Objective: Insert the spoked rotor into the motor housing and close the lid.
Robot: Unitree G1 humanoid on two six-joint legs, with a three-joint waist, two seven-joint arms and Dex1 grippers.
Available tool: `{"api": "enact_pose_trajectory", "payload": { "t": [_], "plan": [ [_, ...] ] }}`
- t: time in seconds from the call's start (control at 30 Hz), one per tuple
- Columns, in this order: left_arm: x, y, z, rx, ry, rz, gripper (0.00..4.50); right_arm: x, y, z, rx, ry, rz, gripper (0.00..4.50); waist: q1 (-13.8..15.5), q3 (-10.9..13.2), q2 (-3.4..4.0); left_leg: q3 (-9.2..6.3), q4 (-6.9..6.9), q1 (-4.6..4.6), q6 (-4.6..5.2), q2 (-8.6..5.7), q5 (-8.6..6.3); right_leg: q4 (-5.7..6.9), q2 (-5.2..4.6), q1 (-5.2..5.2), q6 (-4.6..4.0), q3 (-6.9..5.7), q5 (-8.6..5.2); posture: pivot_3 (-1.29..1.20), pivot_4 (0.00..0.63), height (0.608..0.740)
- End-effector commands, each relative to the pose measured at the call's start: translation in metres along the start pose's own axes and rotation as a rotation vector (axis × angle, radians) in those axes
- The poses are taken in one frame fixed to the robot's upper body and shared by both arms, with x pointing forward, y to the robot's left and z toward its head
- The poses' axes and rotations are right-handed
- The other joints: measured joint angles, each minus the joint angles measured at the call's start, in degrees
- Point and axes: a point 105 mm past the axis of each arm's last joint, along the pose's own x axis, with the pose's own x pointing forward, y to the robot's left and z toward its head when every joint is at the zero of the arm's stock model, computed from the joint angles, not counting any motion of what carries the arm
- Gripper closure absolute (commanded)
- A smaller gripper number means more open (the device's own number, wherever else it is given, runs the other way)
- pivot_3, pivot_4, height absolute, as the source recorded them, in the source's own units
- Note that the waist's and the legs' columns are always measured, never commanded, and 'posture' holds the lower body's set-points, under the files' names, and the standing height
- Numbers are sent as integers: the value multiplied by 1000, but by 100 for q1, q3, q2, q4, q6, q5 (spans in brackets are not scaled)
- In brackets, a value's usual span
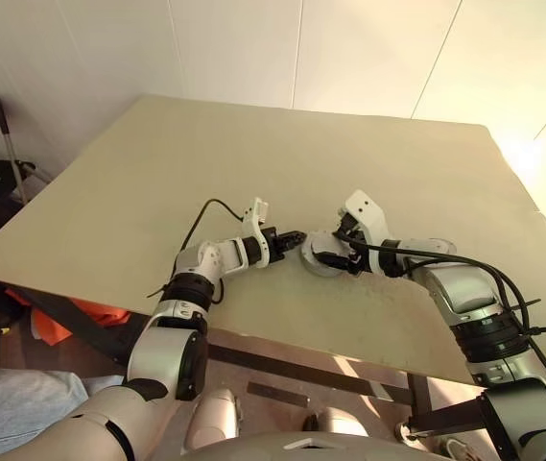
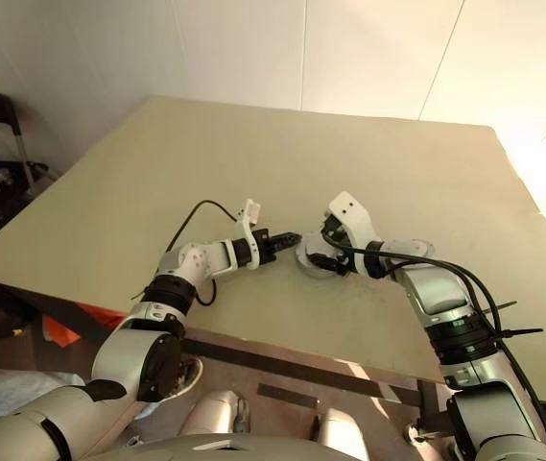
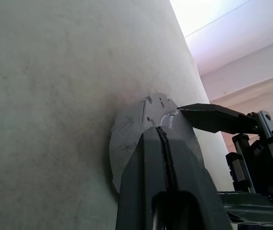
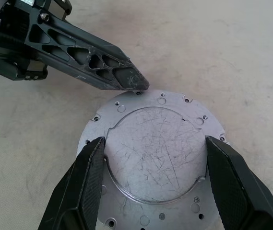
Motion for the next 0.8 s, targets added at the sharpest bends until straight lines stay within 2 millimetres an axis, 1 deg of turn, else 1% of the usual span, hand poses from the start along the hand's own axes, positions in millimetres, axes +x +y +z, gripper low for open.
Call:
{"api": "enact_pose_trajectory", "payload": {
  "t": [0.03, 0.13, 0.23, 0.3, 0.37, 0.4, 0.5, 0.53, 0.57, 0.63, 0.67, 0.73, 0.77, 0.8],
  "plan": [
    [5, 7, -20, -1, 97, 50, 4486, -3, -10, 3, -10, 1, -58, 1337, -2, 0, 0, 0, 0, 0, 0, 0, 0, 0, 0, 0, 0, 0, 0, 0, 0, 740],
    [5, 16, -32, 8, 154, 107, 4486, -3, -11, 6, -6, -8, -62, 1337, -2, 0, 0, 0, -1, 4, -1, 0, 0, -1, 0, 2, 32, 0, -19, 0, 0, 740],
    [5, 17, -33, 5, 156, 112, 4486, -5, -10, 10, 16, -30, -50, 1337, -2, 0, 0, 0, -3, 14, -1, 0, 0, -5, 0, 12, 38, 0, -22, 0, 0, 740],
    [4, 18, -31, 6, 151, 122, 4500, -8, -10, 16, 35, -54, -43, 591, 1, 0, 0, 0, -6, 16, -1, 0, 0, -8, 0, 15, 39, 0, -23, 0, 0, 740],
    [4, 20, -31, 10, 153, 134, 4500, -11, -11, 23, 38, -79, -51, 22, 5, 0, 0, 0, -7, 14, -1, -1, 0, -11, 0, 14, 39, 1, -23, 0, 0, 740],
    [4, 21, -31, 10, 154, 136, 4500, -13, -12, 26, 38, -91, -53, 22, 5, 0, 0, 0, -9, 13, -1, -1, 0, -12, 0, 14, 39, 1, -22, 0, 0, 740],
    [4, 21, -31, 9, 155, 138, 4500, -24, -11, 52, 71, -190, -37, 22, 4, 3, -5, 0, -12, 5, 1, -2, -1, -18, 0, 9, 38, 1, -22, 0, 0, 740],
    [4, 21, -31, 9, 156, 138, 4500, -27, -11, 57, 78, -210, -34, 22, 2, 4, -6, 0, -12, 0, 4, -2, -3, -22, 0, 7, 35, 1, -20, 0, 0, 740],
    [5, 21, -32, 9, 156, 138, 4500, -31, -10, 64, 84, -237, -22, 22, 2, 3, -5, 0, -12, -5, 8, -3, -6, -31, -1, 6, 16, 1, -9, 0, 0, 740],
    [5, 21, -32, 9, 158, 137, 4500, -47, -7, 86, 116, -333, 28, 22, 10, 3, -4, 1, -12, -13, 20, -10, -13, -51, -6, 11, 3, 1, 3, 0, 0, 740],
    [6, 21, -32, 9, 158, 137, 4500, -53, -6, 92, 129, -363, 44, 22, 11, 2, -4, 1, -12, -19, 32, -15, -20, -66, -10, 13, 8, 1, 9, 0, 0, 740],
    [6, 20, -32, 9, 160, 133, 4500, -62, -12, 98, 170, -388, 32, 22, 11, 2, -5, 2, -12, -29, 42, -27, -27, -82, -20, 14, 13, 1, 14, 0, 0, 740],
    [7, 19, -32, 9, 162, 130, 4500, -65, -18, 97, 218, -389, 12, 22, 11, 2, -4, 4, -11, -32, 43, -37, -27, -84, -32, 14, 13, 1, 14, 0, 0, 740],
    [7, 18, -33, 9, 164, 126, 4500, -67, -27, 91, 275, -377, -18, 22, 16, 2, -4, 5, -11, -34, 45, -43, -28, -85, -37, 13, 13, 1, 14, 0, 0, 740]
  ]
}}
